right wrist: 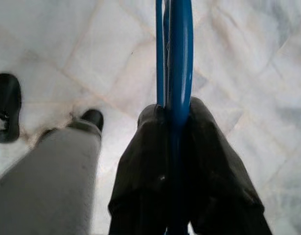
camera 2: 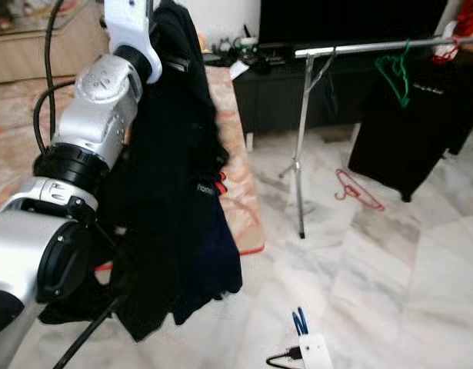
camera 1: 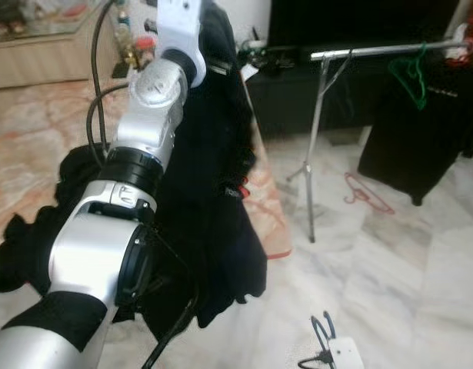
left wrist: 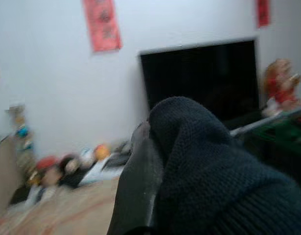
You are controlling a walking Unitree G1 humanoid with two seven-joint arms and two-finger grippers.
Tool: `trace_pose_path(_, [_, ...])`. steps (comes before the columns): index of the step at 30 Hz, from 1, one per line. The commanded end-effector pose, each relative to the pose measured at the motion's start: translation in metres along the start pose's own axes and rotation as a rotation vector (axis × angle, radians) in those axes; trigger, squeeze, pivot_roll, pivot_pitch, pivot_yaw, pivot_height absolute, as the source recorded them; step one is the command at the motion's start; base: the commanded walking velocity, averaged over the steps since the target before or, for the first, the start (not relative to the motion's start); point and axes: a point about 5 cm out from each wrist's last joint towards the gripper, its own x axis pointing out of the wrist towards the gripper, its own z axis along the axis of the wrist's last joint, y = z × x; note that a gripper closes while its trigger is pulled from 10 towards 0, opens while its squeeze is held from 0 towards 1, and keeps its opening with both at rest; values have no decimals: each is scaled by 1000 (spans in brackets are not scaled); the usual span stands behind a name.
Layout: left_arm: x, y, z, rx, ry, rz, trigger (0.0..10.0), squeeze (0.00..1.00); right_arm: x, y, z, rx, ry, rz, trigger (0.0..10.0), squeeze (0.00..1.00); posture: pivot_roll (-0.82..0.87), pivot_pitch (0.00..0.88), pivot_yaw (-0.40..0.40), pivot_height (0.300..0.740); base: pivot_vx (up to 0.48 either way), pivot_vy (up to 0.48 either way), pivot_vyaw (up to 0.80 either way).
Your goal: Hang hanger
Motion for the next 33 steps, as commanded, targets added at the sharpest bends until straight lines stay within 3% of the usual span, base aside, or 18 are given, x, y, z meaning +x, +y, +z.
trace_pose_path(1, [-12,0,-33,-24,108,-18,10000,0,-1,6,-2,0,1,19,10000,0,58,0,8,740,0,0,0])
trace_pose_path(3, [-23,-2,-53,-42,167,-23,10000,0,-1,5,-3,-1,4,20,10000,0,57,0,10,740,0,0,0])
trace_pose_path(5, [-49,-5,-87,-56,268,-19,10000,0,-1,5,-6,1,8,20,10000,0,45,0,12,740,0,0,0])
trace_pose_path(6, [-70,-11,-109,-65,333,-34,10000,0,-1,5,-8,0,12,21,10000,0,44,0,13,740,0,0,0])
trace_pose_path(7, [-70,-11,-109,-65,333,-34,10000,0,-1,5,-8,0,12,21,10000,0,44,0,13,740,0,0,0])
trace_pose_path(9, [-100,-23,-130,-92,398,-70,10000,0,-2,4,-10,2,18,20,10000,0,35,0,23,740,0,0,0])
trace_pose_path(12, [-136,-38,-141,-139,447,-115,10000,0,-2,4,-13,9,22,16,10000,0,35,0,27,740,0,0,0])
trace_pose_path(14, [-140,-40,-142,-142,451,-120,10000,0,-2,4,-13,9,22,17,10000,0,35,0,27,740,0,0,0])
trace_pose_path(15, [-152,-49,-141,-134,459,-153,10000,263,-2,5,-13,3,23,21,10000,0,38,0,25,740,0,0,0])
trace_pose_path(16, [-152,-49,-141,-134,459,-153,10000,263,-2,5,-13,3,23,21,10000,0,38,0,25,740,0,0,0])
trace_pose_path(17, [-161,-57,-139,-143,461,-174,10000,435,-3,7,-14,0,24,25,10000,0,38,0,25,740,0,0,0])
trace_pose_path(18, [-164,-62,-137,-158,456,-190,10000,1000,-3,10,-14,-4,23,31,10000,0,37,0,28,740,0,0,0])
trace_pose_path(27, [-162,-73,-112,-190,392,-233,10000,1000,-3,15,-14,-9,22,37,10000,0,39,0,26,740,0,0,0])
trace_pose_path(33, [-151,-75,-110,-119,443,-217,10000,1000,-3,15,-15,-13,24,39,10000,0,37,0,30,740,0,0,0])
